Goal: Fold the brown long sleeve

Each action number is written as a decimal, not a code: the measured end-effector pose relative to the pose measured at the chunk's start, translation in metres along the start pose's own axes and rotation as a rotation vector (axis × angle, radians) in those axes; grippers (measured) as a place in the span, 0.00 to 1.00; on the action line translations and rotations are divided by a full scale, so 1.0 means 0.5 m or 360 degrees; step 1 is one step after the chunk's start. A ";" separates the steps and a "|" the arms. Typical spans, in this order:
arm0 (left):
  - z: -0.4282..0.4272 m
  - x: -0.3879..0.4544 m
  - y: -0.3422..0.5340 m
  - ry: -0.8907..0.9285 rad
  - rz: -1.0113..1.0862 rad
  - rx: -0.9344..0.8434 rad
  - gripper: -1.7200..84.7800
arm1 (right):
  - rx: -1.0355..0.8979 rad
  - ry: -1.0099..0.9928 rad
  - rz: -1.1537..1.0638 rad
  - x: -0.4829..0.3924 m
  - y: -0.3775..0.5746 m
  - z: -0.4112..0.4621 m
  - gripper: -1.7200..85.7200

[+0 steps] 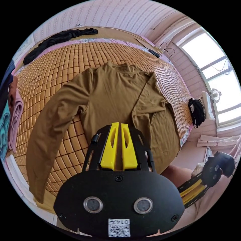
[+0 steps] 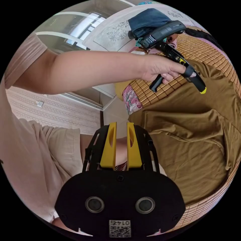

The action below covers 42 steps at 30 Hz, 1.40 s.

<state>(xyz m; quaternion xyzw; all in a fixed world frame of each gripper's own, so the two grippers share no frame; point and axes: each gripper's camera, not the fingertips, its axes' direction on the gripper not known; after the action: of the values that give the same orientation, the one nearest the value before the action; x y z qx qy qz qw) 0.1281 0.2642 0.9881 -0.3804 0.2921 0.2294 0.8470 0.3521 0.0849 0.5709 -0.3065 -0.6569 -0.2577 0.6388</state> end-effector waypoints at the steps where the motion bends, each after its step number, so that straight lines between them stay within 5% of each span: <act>1: -0.012 -0.009 0.014 -0.0010 -0.0019 -0.0026 0.03 | -0.0045 -0.0003 -0.0018 -0.005 0.003 0.016 0.10; 11: -0.013 0.068 0.163 0.0008 -0.0038 -0.0429 0.11 | 0.0235 0.0682 0.0766 0.252 0.097 -0.141 0.09; 15: 0.081 0.090 0.176 -0.0146 0.0000 -0.0707 0.03 | 0.0384 0.0932 0.0987 0.353 0.096 -0.237 0.09; 19: 0.057 0.090 0.170 -0.0104 0.0034 -0.0655 0.01 | 0.0470 0.1142 0.1134 0.435 0.086 -0.290 0.11; 30: -0.007 -0.039 0.147 -0.0156 -0.0146 -0.0865 0.02 | 0.0352 0.1037 0.1128 0.531 0.074 -0.295 0.06; 38: -0.031 0.157 -0.349 -0.0080 0.0643 -0.0065 0.07 | 0.0565 0.0863 0.1194 0.582 0.116 -0.342 0.02; 42: 0.090 0.236 -0.561 0.0204 0.0689 -0.0028 0.12 | 0.0624 0.0795 0.1243 0.612 0.131 -0.353 0.02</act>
<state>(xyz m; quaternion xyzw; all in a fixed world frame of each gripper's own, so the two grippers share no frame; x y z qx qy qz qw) 0.3993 0.1490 1.0766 -0.3300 0.4180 0.3838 0.7544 0.5215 0.0230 0.8816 -0.3327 -0.3563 0.0634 0.8708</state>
